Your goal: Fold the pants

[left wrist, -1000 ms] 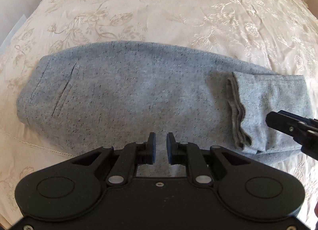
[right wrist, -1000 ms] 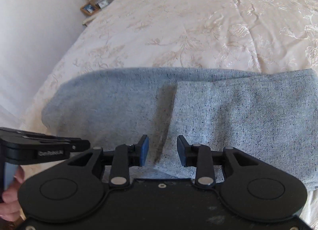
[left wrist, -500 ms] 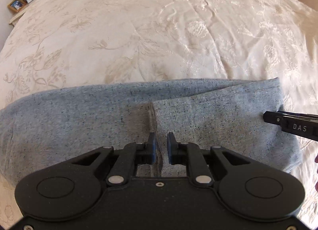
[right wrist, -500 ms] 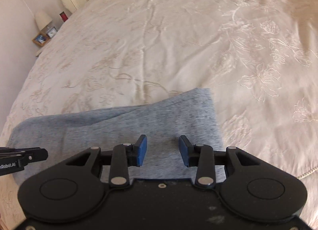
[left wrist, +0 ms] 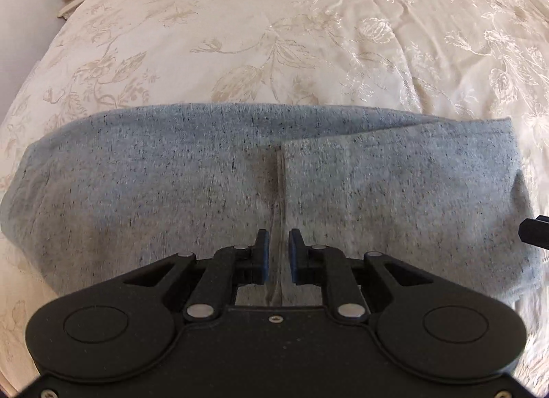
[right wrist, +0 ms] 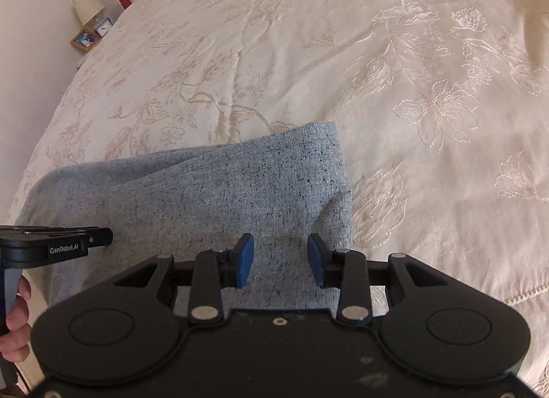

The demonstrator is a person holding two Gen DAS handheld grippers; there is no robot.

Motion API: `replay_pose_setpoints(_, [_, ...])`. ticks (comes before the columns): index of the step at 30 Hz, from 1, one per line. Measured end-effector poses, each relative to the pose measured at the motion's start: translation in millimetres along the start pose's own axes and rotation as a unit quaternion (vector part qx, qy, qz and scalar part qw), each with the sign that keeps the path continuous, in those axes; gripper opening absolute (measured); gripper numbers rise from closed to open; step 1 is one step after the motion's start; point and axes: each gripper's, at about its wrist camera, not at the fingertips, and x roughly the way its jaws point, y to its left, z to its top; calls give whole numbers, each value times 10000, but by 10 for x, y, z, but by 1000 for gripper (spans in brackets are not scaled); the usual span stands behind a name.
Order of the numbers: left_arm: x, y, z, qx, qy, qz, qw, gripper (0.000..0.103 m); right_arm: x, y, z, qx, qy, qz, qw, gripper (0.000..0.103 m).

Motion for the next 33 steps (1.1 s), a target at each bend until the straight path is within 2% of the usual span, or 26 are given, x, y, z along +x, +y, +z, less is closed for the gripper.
replay_pose_setpoints(5, [130, -206, -186, 194, 236, 267, 9992, 23, -380, -35, -284, -128, 35, 217, 9997, 39])
replay_pose_setpoints(8, [208, -268, -170, 176, 267, 415, 9986, 21, -505, -65, -425, -203, 135, 268, 9993, 39])
replay_pose_setpoints(10, [153, -284, -125, 167, 290, 447, 9984, 19, -577, -93, -522, -218, 198, 272, 9992, 39])
replay_pose_setpoints(14, [-113, -121, -105, -128, 157, 363, 9991, 24, -671, -155, -609, -146, 190, 294, 9993, 39])
replay_pose_setpoints(19, [-422, 354, -173, -541, 21, 357, 9979, 25, -774, -130, -640, -195, 94, 357, 9991, 39])
replay_pose_setpoints(23, [-517, 905, -210, -876, -61, 657, 9940, 25, -751, -48, -642, -255, 91, 334, 9991, 39])
replay_pose_setpoints(26, [-515, 1348, -221, -1120, -90, 867, 9899, 24, -736, 88, -661, -251, 54, 278, 9993, 39])
replay_pose_setpoints(33, [-315, 2353, -175, -1438, -93, 712, 9870, 24, -682, 620, -720, -142, -42, -6, 9999, 39])
